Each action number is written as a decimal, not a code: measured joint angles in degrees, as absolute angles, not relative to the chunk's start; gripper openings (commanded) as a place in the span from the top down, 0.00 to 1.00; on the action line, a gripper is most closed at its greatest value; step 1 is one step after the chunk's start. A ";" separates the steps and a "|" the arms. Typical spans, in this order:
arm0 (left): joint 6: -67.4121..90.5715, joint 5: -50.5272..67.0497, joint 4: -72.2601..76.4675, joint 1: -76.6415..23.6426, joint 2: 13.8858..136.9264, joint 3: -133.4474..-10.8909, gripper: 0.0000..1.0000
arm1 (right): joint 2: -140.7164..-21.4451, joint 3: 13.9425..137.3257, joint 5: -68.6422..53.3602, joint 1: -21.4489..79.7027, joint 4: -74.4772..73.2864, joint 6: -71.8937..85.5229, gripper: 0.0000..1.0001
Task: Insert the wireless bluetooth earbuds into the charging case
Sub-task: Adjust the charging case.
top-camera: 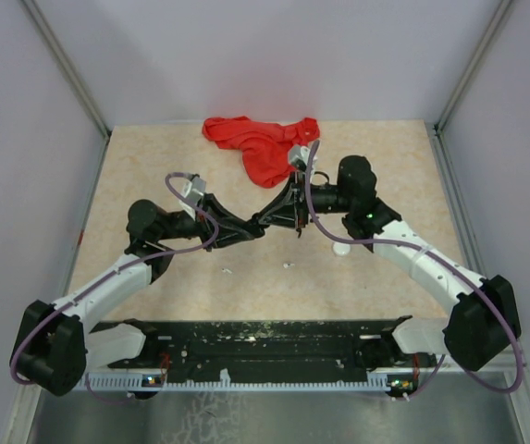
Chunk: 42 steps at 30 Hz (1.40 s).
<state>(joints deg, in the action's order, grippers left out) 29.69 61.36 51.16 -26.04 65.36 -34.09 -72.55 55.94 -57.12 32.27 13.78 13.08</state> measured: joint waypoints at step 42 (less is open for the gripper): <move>8.71 66.76 21.30 -26.15 64.29 -41.85 0.51 | -75.40 76.27 -35.05 41.87 -33.74 -19.44 0.95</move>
<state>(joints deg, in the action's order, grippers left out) 8.71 66.76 21.30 -26.15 64.29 -41.85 -75.40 76.27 -35.05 41.87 -33.74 -19.44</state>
